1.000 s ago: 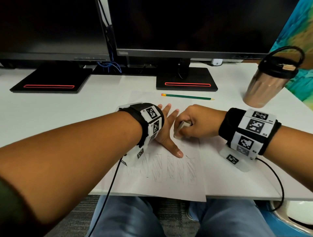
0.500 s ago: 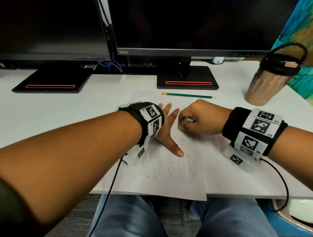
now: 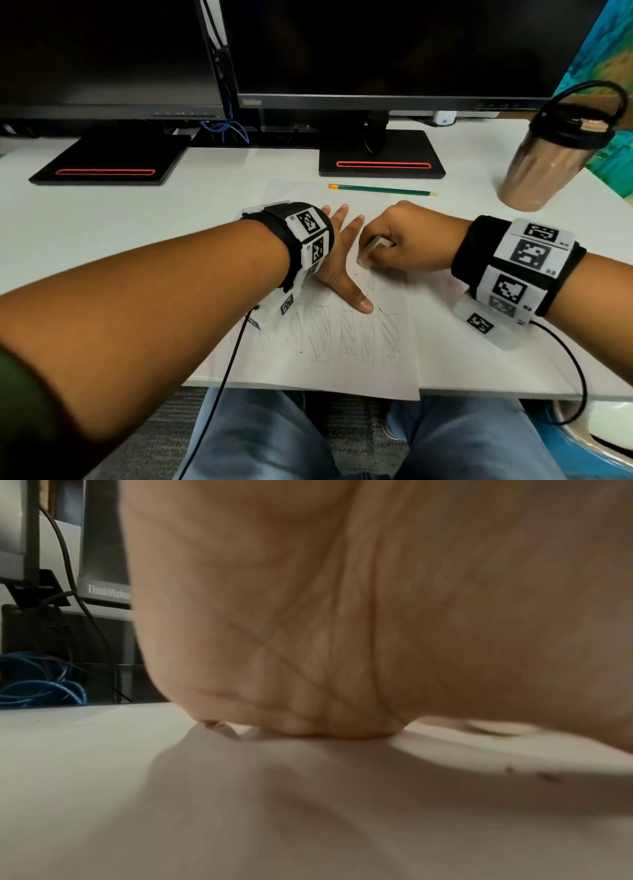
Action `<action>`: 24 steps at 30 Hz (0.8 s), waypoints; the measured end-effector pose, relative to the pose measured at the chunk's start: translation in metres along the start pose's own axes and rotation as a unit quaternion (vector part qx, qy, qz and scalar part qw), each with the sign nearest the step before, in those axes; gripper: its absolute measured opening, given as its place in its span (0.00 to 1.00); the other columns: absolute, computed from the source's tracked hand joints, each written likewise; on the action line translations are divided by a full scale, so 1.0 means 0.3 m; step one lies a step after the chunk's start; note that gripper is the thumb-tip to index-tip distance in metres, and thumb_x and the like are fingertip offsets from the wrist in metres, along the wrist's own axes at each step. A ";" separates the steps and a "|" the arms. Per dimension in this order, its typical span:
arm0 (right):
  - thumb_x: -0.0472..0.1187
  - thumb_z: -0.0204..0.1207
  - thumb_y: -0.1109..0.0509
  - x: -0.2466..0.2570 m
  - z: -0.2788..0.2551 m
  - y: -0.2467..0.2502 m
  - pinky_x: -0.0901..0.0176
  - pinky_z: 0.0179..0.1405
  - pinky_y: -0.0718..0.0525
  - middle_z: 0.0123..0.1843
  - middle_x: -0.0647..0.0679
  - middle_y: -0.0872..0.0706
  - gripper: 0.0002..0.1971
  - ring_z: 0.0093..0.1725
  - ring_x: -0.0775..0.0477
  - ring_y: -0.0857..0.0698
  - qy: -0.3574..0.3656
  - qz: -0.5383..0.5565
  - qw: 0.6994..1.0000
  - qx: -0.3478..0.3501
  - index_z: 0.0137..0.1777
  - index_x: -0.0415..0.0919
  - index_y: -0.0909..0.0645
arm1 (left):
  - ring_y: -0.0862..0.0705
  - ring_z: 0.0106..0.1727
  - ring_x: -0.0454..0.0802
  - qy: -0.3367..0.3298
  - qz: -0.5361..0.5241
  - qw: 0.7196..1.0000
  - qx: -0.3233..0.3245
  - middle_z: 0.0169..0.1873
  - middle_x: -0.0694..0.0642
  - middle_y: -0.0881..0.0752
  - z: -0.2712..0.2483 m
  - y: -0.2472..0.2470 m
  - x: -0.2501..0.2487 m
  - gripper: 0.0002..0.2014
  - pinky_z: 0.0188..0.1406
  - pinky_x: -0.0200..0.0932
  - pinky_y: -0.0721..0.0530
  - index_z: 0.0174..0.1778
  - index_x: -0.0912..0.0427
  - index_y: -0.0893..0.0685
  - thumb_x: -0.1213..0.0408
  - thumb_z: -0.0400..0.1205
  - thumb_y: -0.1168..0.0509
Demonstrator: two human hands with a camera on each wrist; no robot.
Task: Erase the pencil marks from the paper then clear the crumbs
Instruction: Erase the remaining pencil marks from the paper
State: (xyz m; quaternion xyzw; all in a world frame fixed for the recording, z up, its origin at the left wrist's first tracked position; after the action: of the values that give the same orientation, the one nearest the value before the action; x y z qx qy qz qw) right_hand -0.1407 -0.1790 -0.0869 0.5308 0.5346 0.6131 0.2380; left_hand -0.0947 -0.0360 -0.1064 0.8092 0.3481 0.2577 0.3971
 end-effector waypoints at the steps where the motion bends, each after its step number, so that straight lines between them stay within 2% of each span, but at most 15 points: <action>1: 0.44 0.75 0.27 0.001 0.001 0.000 0.50 0.50 0.14 0.43 0.53 0.09 0.07 0.43 0.54 0.13 0.006 -0.011 1.000 -0.009 0.50 0.46 0.11 | 0.67 0.86 0.63 0.000 0.000 1.000 -0.002 0.84 0.57 0.73 0.001 0.000 0.000 0.72 0.82 0.68 0.57 0.84 0.48 0.74 0.18 0.59 0.35; 5: 0.42 0.74 0.25 0.026 -0.024 -0.023 0.67 0.41 0.19 0.41 0.56 0.09 0.05 0.38 0.63 0.16 0.031 0.040 0.998 0.049 0.48 0.48 0.09 | 0.68 0.86 0.63 0.000 0.003 1.000 0.005 0.84 0.57 0.74 0.005 -0.002 -0.001 0.73 0.82 0.68 0.58 0.84 0.48 0.75 0.18 0.59 0.34; 6: 0.43 0.74 0.25 0.018 -0.018 -0.020 0.67 0.41 0.19 0.41 0.56 0.09 0.05 0.38 0.63 0.16 0.022 0.038 0.998 0.046 0.48 0.47 0.09 | 0.68 0.86 0.63 0.000 0.004 1.000 0.004 0.84 0.57 0.74 0.005 -0.003 0.000 0.73 0.82 0.68 0.58 0.83 0.48 0.75 0.18 0.59 0.34; 9: 0.45 0.75 0.26 0.001 0.001 -0.002 0.54 0.49 0.14 0.43 0.54 0.09 0.07 0.41 0.55 0.13 0.010 -0.018 1.000 -0.009 0.50 0.47 0.10 | 0.67 0.86 0.64 -0.002 0.001 1.000 -0.003 0.84 0.57 0.73 0.004 -0.003 0.002 0.73 0.82 0.68 0.57 0.84 0.47 0.75 0.18 0.58 0.35; 11: 0.44 0.74 0.26 0.004 -0.002 -0.008 0.57 0.48 0.15 0.42 0.57 0.09 0.07 0.42 0.58 0.14 0.026 -0.005 1.000 0.001 0.50 0.48 0.10 | 0.67 0.86 0.64 -0.004 0.006 1.000 -0.002 0.84 0.57 0.73 0.005 -0.002 0.000 0.72 0.82 0.67 0.57 0.84 0.47 0.74 0.18 0.59 0.35; 13: 0.43 0.73 0.25 0.019 -0.017 -0.020 0.68 0.44 0.18 0.40 0.65 0.11 0.06 0.40 0.64 0.15 0.032 0.030 0.998 0.044 0.48 0.48 0.09 | 0.68 0.86 0.64 -0.005 0.011 1.000 0.002 0.84 0.57 0.74 0.004 -0.001 -0.001 0.72 0.82 0.67 0.58 0.84 0.47 0.74 0.18 0.59 0.35; 14: 0.43 0.73 0.24 0.016 -0.017 -0.021 0.68 0.43 0.18 0.39 0.65 0.11 0.05 0.40 0.64 0.15 0.025 0.035 0.998 0.053 0.47 0.47 0.09 | 0.68 0.86 0.64 -0.005 0.012 1.000 0.002 0.84 0.57 0.74 0.005 -0.002 0.001 0.72 0.82 0.67 0.58 0.84 0.48 0.75 0.18 0.59 0.35; 16: 0.46 0.73 0.24 0.003 -0.004 -0.011 0.54 0.48 0.14 0.41 0.58 0.09 0.06 0.42 0.58 0.13 0.012 0.020 0.999 0.030 0.47 0.48 0.09 | 0.67 0.86 0.63 -0.002 0.007 1.000 -0.001 0.84 0.57 0.73 0.004 -0.003 0.002 0.73 0.82 0.67 0.57 0.83 0.48 0.75 0.18 0.59 0.35; 17: 0.47 0.73 0.25 0.005 0.000 -0.006 0.51 0.49 0.14 0.42 0.55 0.08 0.06 0.42 0.56 0.12 0.012 0.005 1.000 0.017 0.47 0.48 0.10 | 0.66 0.86 0.63 0.001 0.004 1.000 -0.005 0.84 0.57 0.73 0.003 -0.001 0.003 0.72 0.82 0.67 0.56 0.84 0.48 0.75 0.18 0.59 0.35; 19: 0.44 0.73 0.25 0.006 0.000 -0.011 0.53 0.49 0.14 0.41 0.57 0.09 0.05 0.41 0.59 0.13 0.027 0.010 0.999 0.017 0.47 0.49 0.10 | 0.66 0.86 0.63 0.001 0.005 1.000 -0.004 0.84 0.57 0.73 0.001 0.000 0.000 0.72 0.83 0.67 0.56 0.84 0.48 0.75 0.18 0.59 0.35; 21: 0.44 0.72 0.25 0.018 -0.018 -0.021 0.60 0.48 0.16 0.40 0.62 0.09 0.05 0.41 0.63 0.14 0.034 0.043 0.997 0.061 0.46 0.50 0.09 | 0.66 0.86 0.64 -0.001 0.012 1.000 -0.003 0.84 0.58 0.73 0.007 0.000 0.001 0.73 0.83 0.67 0.57 0.83 0.49 0.75 0.17 0.59 0.35; 22: 0.47 0.71 0.25 0.016 -0.024 -0.021 0.59 0.49 0.16 0.41 0.61 0.09 0.06 0.42 0.62 0.14 0.027 0.051 0.996 0.074 0.46 0.51 0.09 | 0.67 0.86 0.64 -0.002 0.014 1.000 -0.002 0.84 0.58 0.73 0.010 -0.002 0.002 0.73 0.82 0.67 0.57 0.83 0.49 0.75 0.17 0.58 0.35; 24: 0.52 0.70 0.26 -0.002 -0.015 -0.006 0.51 0.50 0.14 0.42 0.56 0.08 0.08 0.42 0.57 0.13 0.008 0.032 0.998 0.049 0.46 0.52 0.09 | 0.67 0.86 0.64 -0.001 0.010 1.000 -0.002 0.84 0.57 0.73 0.014 -0.007 0.006 0.75 0.82 0.67 0.57 0.83 0.48 0.75 0.17 0.56 0.35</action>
State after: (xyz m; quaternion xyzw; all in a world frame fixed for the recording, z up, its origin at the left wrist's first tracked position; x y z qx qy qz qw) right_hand -0.1452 -0.1807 -0.0881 0.5537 0.5488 0.5974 0.1879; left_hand -0.0915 -0.0357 -0.1102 0.8121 0.3388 0.2620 0.3963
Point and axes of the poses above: each hand's wrist, its own z-axis towards the middle knuckle, its own y-axis out of the back of the hand, x = y × z, the point moved 1 cm from there along z, towards the middle knuckle
